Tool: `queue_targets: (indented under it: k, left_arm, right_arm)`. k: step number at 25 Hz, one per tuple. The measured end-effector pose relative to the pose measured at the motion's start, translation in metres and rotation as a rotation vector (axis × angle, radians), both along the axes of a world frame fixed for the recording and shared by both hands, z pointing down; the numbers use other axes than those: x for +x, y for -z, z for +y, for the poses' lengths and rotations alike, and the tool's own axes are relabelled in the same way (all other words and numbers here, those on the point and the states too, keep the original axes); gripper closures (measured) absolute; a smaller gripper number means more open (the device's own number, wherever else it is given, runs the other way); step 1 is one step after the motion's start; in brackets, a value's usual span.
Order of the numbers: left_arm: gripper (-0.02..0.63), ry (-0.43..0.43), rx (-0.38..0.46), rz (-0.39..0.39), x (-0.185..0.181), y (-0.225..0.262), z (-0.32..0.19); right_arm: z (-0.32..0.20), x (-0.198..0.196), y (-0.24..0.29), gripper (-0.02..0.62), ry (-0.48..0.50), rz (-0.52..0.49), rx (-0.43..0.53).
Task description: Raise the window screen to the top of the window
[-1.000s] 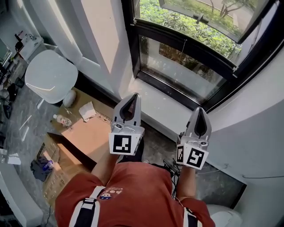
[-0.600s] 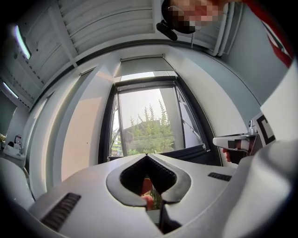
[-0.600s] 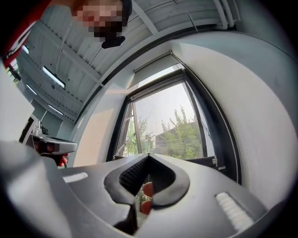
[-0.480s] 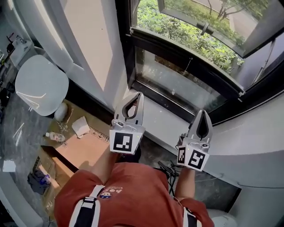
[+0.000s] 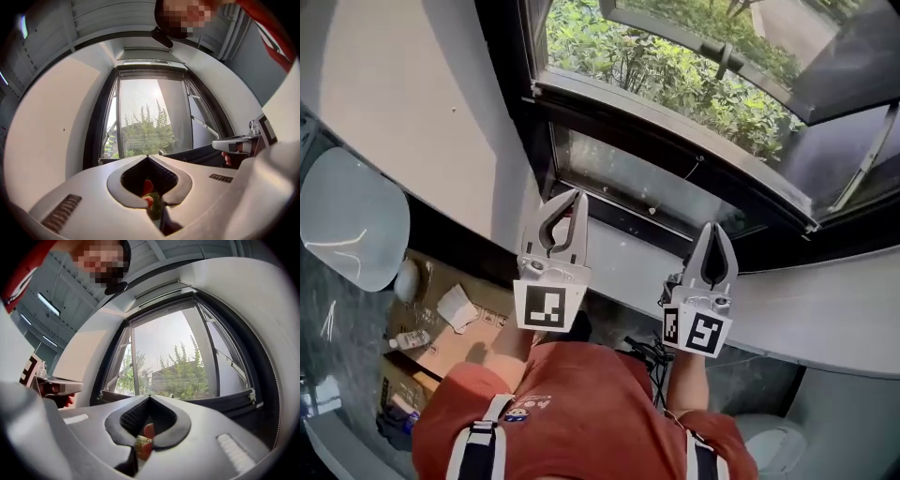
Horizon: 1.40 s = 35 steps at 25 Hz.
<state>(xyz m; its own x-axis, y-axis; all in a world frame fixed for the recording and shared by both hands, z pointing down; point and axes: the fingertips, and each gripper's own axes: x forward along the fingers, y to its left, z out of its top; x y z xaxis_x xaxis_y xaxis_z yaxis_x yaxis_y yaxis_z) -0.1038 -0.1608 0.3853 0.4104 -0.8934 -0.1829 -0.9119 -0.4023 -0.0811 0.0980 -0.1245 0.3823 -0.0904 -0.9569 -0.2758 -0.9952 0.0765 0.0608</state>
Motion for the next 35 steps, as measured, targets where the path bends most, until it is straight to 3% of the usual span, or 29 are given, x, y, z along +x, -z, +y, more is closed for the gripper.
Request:
queue_targets:
  k: [7,15,18,23,28,35]
  left_arm:
    - [0.601,-0.102,-0.016,-0.010,0.018,-0.008,-0.043]
    - [0.601,-0.176,0.022,-0.056,0.055,0.000,-0.058]
    - [0.601,-0.161,0.012,-0.053,0.058,-0.001,-0.063]
    - [0.601,-0.144,0.065,-0.054,0.076,0.008,-0.064]
    - [0.601,-0.117,0.039,-0.066,0.077,0.004,-0.067]
    - [0.600,-0.106,0.045,-0.140,0.090,0.000,-0.071]
  right_arm:
    - [-0.020,0.010,-0.001,0.586,-0.101,0.038,-0.023]
    - [-0.012,0.047,0.004,0.586,-0.210,0.029,-0.019]
    - [-0.015,0.052,0.009,0.586,-0.206,0.028,-0.008]
    - [-0.012,0.072,0.017,0.586,-0.203,0.029,0.011]
    - [-0.013,0.082,0.011,0.586,-0.197,0.022,0.007]
    - [-0.015,0.099,0.009,0.586,-0.191,0.006,0.000]
